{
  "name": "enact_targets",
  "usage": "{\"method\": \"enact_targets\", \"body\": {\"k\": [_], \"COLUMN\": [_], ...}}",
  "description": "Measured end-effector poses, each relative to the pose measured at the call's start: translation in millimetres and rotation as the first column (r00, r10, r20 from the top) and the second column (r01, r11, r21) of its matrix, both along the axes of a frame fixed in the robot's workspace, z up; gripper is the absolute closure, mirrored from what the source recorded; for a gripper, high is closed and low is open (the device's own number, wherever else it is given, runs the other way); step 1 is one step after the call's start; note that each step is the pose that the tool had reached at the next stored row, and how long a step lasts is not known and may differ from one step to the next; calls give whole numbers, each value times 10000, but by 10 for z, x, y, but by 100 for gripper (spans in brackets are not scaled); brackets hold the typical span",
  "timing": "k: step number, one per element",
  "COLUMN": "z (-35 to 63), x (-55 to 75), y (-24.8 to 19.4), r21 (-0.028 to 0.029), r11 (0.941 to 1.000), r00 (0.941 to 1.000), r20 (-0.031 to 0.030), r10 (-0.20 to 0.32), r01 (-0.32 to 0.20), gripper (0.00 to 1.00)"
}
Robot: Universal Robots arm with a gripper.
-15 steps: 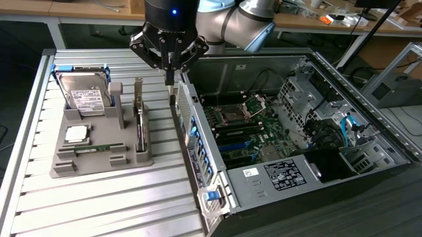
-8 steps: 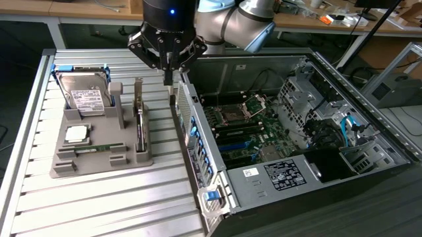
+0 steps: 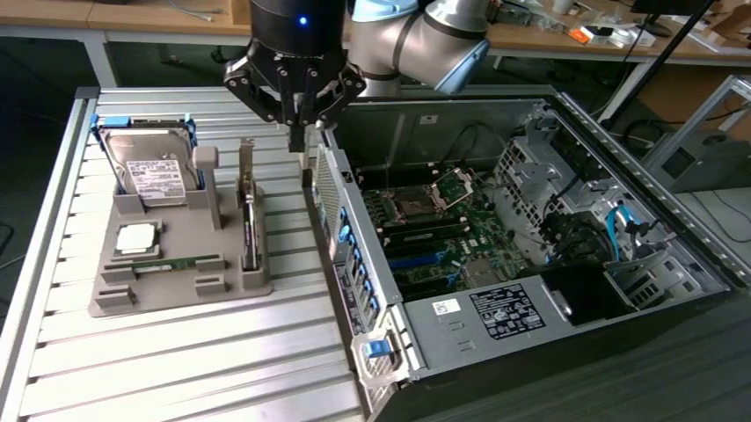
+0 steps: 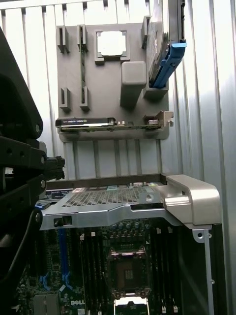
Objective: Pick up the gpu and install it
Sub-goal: 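Reach for the gpu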
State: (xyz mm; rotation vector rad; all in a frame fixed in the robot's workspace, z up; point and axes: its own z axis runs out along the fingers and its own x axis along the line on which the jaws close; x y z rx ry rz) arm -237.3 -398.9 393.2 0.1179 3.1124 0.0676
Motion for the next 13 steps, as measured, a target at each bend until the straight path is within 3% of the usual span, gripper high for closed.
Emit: {"method": "enact_targets", "body": {"k": [13], "z": [0], "x": [-46], "y": [0], "r21": [0], "r11": [10000], "r00": [10000], "r20": [0], "r10": [0], "r01": [0], "gripper": [89]}}
